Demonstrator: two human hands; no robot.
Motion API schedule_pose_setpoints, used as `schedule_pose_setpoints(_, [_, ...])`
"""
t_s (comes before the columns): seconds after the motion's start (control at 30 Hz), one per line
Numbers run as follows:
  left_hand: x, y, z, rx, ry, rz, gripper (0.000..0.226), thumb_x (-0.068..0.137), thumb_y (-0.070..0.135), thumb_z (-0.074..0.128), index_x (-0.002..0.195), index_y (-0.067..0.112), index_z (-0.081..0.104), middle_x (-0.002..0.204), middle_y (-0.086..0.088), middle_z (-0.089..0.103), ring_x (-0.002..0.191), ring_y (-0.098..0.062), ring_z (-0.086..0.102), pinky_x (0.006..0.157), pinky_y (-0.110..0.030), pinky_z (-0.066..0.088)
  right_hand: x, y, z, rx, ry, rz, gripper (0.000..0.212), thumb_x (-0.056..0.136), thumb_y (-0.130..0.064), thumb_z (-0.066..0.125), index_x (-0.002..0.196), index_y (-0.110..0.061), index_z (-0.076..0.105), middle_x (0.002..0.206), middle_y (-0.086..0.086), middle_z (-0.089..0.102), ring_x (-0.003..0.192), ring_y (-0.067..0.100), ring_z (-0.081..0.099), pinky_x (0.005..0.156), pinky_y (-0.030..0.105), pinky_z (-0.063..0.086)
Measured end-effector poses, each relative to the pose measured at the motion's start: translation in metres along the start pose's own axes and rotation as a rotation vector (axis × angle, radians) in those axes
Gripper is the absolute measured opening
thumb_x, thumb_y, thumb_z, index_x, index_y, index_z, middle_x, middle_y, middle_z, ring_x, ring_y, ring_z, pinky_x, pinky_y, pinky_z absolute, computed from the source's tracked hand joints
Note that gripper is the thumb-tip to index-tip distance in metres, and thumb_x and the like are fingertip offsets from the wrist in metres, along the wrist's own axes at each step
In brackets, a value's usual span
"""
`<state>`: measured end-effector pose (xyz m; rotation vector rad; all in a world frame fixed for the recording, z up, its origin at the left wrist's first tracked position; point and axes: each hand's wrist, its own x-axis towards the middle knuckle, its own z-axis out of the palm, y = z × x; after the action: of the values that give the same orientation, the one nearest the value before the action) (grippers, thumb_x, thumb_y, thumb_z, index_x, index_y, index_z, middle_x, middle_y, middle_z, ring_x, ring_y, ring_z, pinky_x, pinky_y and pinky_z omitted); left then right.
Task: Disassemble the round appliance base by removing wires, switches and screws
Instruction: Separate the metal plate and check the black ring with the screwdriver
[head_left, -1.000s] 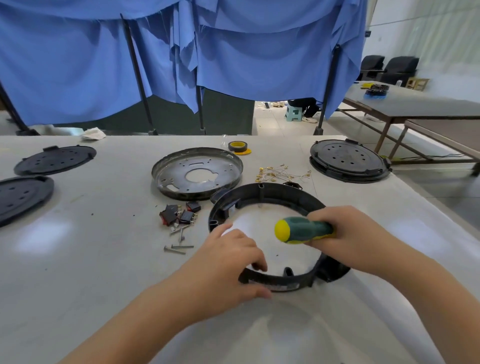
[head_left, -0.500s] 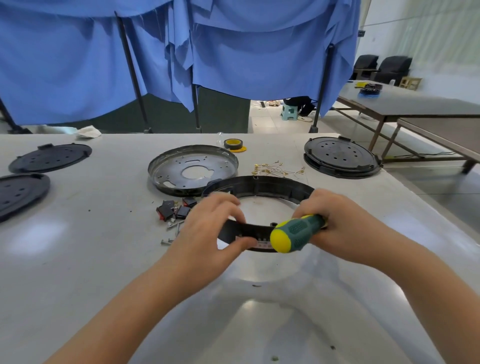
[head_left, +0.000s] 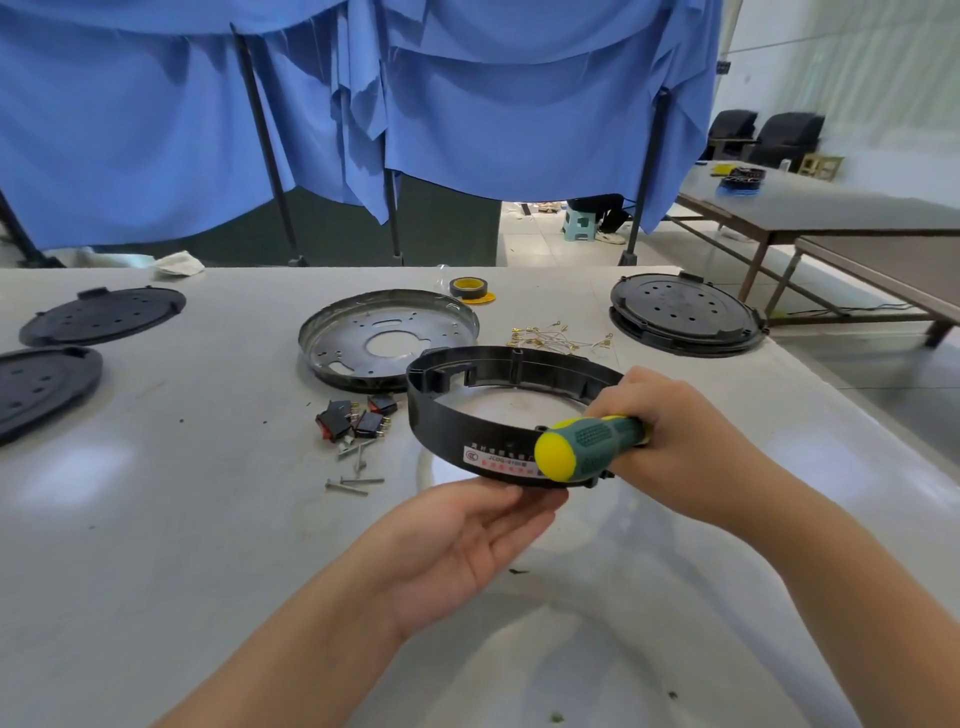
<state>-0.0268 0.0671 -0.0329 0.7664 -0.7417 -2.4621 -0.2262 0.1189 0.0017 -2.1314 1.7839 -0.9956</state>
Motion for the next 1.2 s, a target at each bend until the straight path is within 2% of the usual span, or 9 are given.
schedule_pose_setpoints(0.13, [0.004, -0.003, -0.001, -0.043, 0.031, -0.059, 0.033, 0.077, -0.004, 0.055, 0.107, -0.014, 0.064, 0.109, -0.027, 0.068, 0.088, -0.030, 0.072, 0.073, -0.037, 0.060, -0.002, -0.001, 0.006, -0.019, 0.031, 0.000, 0.015, 0.069, -0.015, 0.061, 0.069, -0.026, 0.071, 0.072, -0.021, 0.061, 0.080, 0.007, 0.049, 0.062, 0.016, 0.037])
schedule_pose_setpoints(0.23, [0.005, -0.004, -0.002, -0.082, 0.050, -0.062, 0.037, 0.070, -0.003, 0.057, 0.105, -0.015, 0.066, 0.108, -0.027, 0.068, 0.085, -0.029, 0.073, 0.071, -0.036, 0.060, -0.004, 0.001, 0.010, 0.004, 0.073, 0.012, 0.029, 0.070, -0.001, 0.069, 0.069, -0.030, 0.071, 0.066, -0.009, 0.057, 0.077, 0.009, 0.050, 0.061, 0.022, 0.041])
schedule_pose_setpoints(0.37, [0.008, -0.007, -0.006, -0.093, 0.054, -0.094, 0.027, 0.077, 0.001, 0.058, 0.097, -0.012, 0.070, 0.103, -0.023, 0.071, 0.082, -0.027, 0.073, 0.068, -0.034, 0.061, -0.006, 0.002, 0.013, 0.010, 0.100, 0.002, 0.036, 0.067, 0.005, 0.071, 0.069, -0.030, 0.071, 0.065, -0.009, 0.053, 0.075, 0.010, 0.050, 0.059, 0.024, 0.042])
schedule_pose_setpoints(0.47, [0.010, -0.010, -0.007, -0.121, 0.044, -0.109, 0.028, 0.078, 0.002, 0.057, 0.099, -0.013, 0.068, 0.098, -0.022, 0.071, 0.078, -0.025, 0.073, 0.066, -0.034, 0.061, -0.006, 0.001, 0.014, 0.001, 0.099, -0.021, 0.033, 0.066, 0.006, 0.072, 0.070, -0.028, 0.072, 0.064, -0.011, 0.055, 0.076, 0.010, 0.051, 0.060, 0.028, 0.043])
schedule_pose_setpoints(0.63, [0.009, -0.011, -0.005, -0.126, 0.070, -0.101, 0.026, 0.076, 0.001, 0.059, 0.095, -0.013, 0.069, 0.092, -0.021, 0.072, 0.070, -0.024, 0.073, 0.060, -0.031, 0.061, -0.008, 0.003, 0.018, 0.006, 0.103, -0.034, 0.033, 0.066, 0.007, 0.072, 0.071, -0.026, 0.073, 0.065, -0.006, 0.060, 0.076, 0.011, 0.051, 0.060, 0.035, 0.046])
schedule_pose_setpoints(0.83, [0.008, -0.012, -0.006, -0.119, 0.063, -0.103, 0.027, 0.075, 0.001, 0.059, 0.096, -0.013, 0.069, 0.089, -0.020, 0.071, 0.067, -0.023, 0.072, 0.060, -0.030, 0.061, -0.009, 0.005, 0.019, -0.032, 0.105, -0.072, 0.033, 0.065, 0.007, 0.075, 0.072, -0.024, 0.072, 0.064, -0.010, 0.062, 0.075, 0.010, 0.048, 0.058, 0.025, 0.041])
schedule_pose_setpoints(1.0, [0.008, -0.010, -0.005, -0.115, 0.083, -0.090, 0.022, 0.079, 0.000, 0.056, 0.092, -0.011, 0.071, 0.088, -0.020, 0.073, 0.063, -0.022, 0.072, 0.057, -0.029, 0.060, -0.009, 0.006, 0.021, -0.060, 0.122, -0.106, 0.032, 0.064, 0.010, 0.075, 0.073, -0.021, 0.073, 0.064, -0.013, 0.063, 0.073, 0.015, 0.048, 0.058, 0.025, 0.040])
schedule_pose_setpoints(1.1, [0.008, -0.011, -0.006, -0.122, 0.100, -0.088, 0.022, 0.087, 0.000, 0.052, 0.089, -0.011, 0.072, 0.088, -0.021, 0.073, 0.061, -0.023, 0.072, 0.056, -0.029, 0.060, -0.009, 0.007, 0.022, -0.068, 0.132, -0.122, 0.022, 0.067, 0.002, 0.072, 0.073, -0.019, 0.074, 0.065, -0.013, 0.063, 0.073, 0.017, 0.048, 0.058, 0.025, 0.040])
schedule_pose_setpoints(1.2, [0.007, -0.011, -0.007, -0.142, 0.114, -0.081, 0.022, 0.086, 0.000, 0.053, 0.087, -0.012, 0.072, 0.087, -0.020, 0.072, 0.060, -0.022, 0.071, 0.055, -0.029, 0.060, -0.009, 0.006, 0.023, -0.070, 0.141, -0.132, 0.011, 0.069, -0.009, 0.067, 0.073, -0.017, 0.074, 0.065, -0.012, 0.064, 0.072, 0.019, 0.049, 0.057, 0.027, 0.042])
